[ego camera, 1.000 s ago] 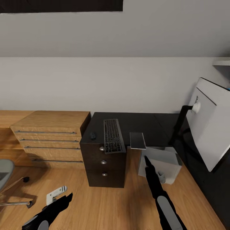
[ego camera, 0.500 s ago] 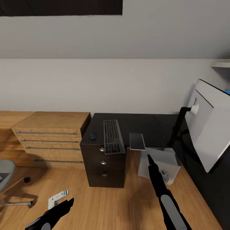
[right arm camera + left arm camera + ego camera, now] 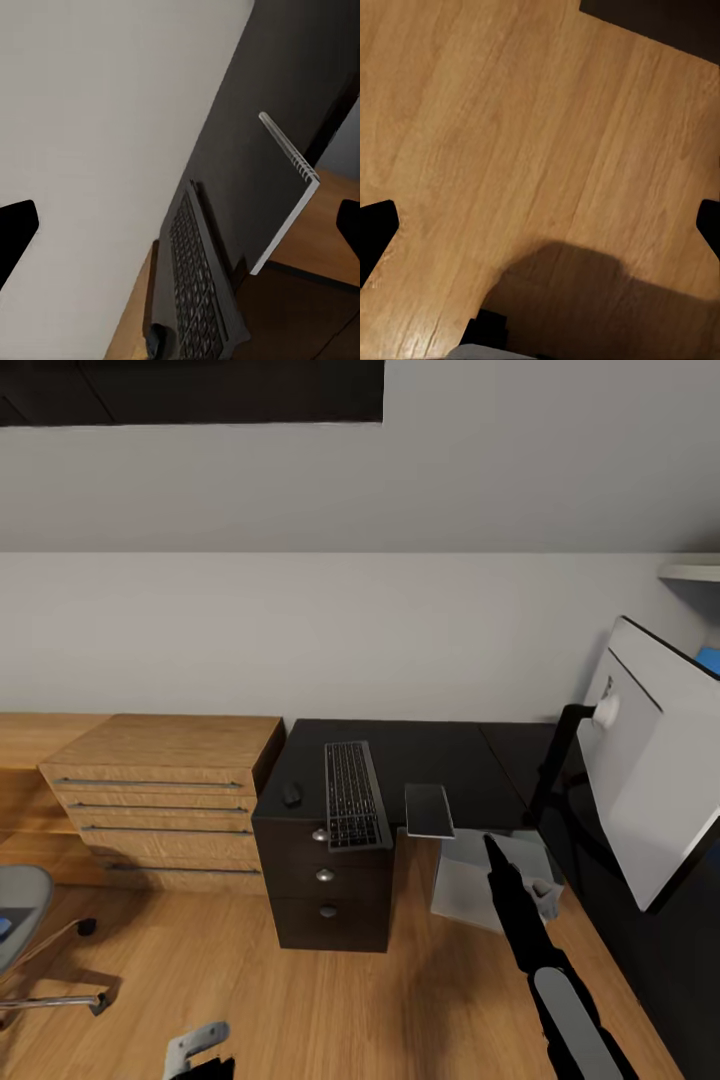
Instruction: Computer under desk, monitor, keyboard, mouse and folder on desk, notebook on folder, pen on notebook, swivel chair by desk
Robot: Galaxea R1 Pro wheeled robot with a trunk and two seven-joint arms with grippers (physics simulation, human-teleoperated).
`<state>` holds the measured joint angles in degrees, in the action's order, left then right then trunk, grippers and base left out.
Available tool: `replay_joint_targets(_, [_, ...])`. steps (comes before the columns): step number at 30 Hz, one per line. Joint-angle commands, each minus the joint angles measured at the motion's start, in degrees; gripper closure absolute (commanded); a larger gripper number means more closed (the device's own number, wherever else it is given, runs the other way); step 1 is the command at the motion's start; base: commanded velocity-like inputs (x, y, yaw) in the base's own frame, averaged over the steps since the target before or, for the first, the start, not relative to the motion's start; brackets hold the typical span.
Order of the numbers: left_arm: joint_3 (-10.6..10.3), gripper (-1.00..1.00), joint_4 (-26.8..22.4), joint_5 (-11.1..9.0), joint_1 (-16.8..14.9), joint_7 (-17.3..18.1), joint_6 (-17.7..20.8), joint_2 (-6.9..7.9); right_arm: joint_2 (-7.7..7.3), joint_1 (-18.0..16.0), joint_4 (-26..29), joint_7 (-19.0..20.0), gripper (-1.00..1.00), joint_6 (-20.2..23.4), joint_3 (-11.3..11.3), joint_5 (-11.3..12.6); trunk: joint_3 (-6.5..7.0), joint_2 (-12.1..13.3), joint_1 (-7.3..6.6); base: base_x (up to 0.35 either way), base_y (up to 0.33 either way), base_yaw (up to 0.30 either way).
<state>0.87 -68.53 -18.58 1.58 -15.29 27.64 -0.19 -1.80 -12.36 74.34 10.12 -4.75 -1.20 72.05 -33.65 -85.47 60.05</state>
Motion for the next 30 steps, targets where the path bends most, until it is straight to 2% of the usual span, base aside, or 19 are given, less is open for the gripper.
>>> replay_joint_targets(1, [-0.1, -1.0, 1.1, 0.2, 0.0, -0.4, -1.1, -0.03, -0.19, 0.1, 0.5, -0.1, -1.0, 0.0, -0.1, 0.6, 0.14, 0.4, -0.23, 0.0, 0.0, 0.0])
replay_joint_targets(4, [-0.3, -1.0, 5.6, 1.7, 0.0, -0.3, -5.4, -0.11, -0.81, 0.3, 2.1, -1.4, -1.0, 1.6, -0.3, 0.6, 0.68, 1.6, -0.88, 0.0, 0.0, 0.0])
replay_joint_targets(5, [-0.4, -1.0, 9.0, 2.4, 0.0, -0.2, -8.3, -0.16, -1.25, 0.4, 2.9, -2.9, -1.0, 3.3, -0.5, 0.6, 0.86, 2.0, -1.1, 0.0, 0.0, 0.0])
replay_joint_targets(8, [-0.5, -1.0, 13.1, 3.0, 0.0, -0.2, -12.0, -0.21, -1.71, 0.4, 4.1, -6.8, -1.0, 6.4, -0.7, 0.5, 1.4, 3.2, -1.76, 0.0, 0.0, 0.0])
replay_joint_targets(10, [-0.5, -1.0, 14.9, 3.3, 0.0, -0.2, -13.6, -0.22, -1.9, 0.4, 5.1, -10.5, -1.0, 8.5, -0.8, 0.3, 1.76, 4.0, -2.2, 0.0, 0.0, 0.0])
replay_joint_targets(11, [-0.6, -1.0, 16.1, 3.4, 0.0, -0.2, -14.6, -0.2, -2.02, 0.2, 6.2, -15.0, -1.0, 10.4, -0.9, -0.3, 1.94, 4.4, -2.42, 0.0, 0.0, 0.0])
replay_joint_targets(12, [-0.6, -1.0, 16.5, 3.5, 0.0, -0.2, -15.0, -0.2, -2.06, 0.1, 6.8, -17.3, -1.0, 11.2, -0.9, -0.8, 2.12, 4.8, -2.64, 0.0, 0.0, 0.0])
replay_joint_targets(16, [-0.6, -1.0, 18.5, 3.6, 0.0, -0.2, -15.9, -0.18, -2.07, -1.8, 7.9, -26.4, -1.0, 13.9, -1.1, -4.2, 2.84, 6.4, -3.52, 0.0, 0.0, 0.0])
replay_joint_targets(17, [-0.6, -1.0, 19.7, 3.6, -0.1, -0.2, -16.1, -0.17, -2.07, -3.8, 7.9, -30.5, -1.0, 14.8, -1.1, -6.3, 3.02, 6.8, -3.74, 0.0, 0.0, 0.0])
replay_joint_targets(19, [-0.6, -1.0, 21.1, 3.6, -0.2, -0.2, -16.4, -0.17, -2.07, -6.2, 6.8, -34.1, -1.0, 15.6, -1.3, -8.4, 3.38, 7.6, -4.18, 0.0, 0.0, 0.0])
replay_joint_targets(20, [-0.6, -1.0, 22.6, 3.6, -0.4, -0.1, -16.5, -0.17, -2.02, -8.7, 4.9, -36.9, -1.0, 16.1, -1.6, -10.3, 3.56, 8.0, -4.4, 0.0, 0.0, 0.0])
replay_joint_targets(25, [-0.6, -1.0, 27.8, 3.6, -2.7, -0.1, -16.9, -0.12, -1.69, -13.9, -1.5, -40.5, -1.0, 15.8, -3.1, -14.5, 4.45, 10.0, -5.5, 0.0, 0.0, 0.0])
replay_joint_targets(30, [-0.5, -1.0, 31.4, 3.6, -4.4, -0.1, -17.0, -0.16, -1.41, -15.4, -3.9, -41.2, -1.0, 15.3, -4.9, -18.6, 5.35, 12.0, -6.59, 0.0, 0.0, 0.0])
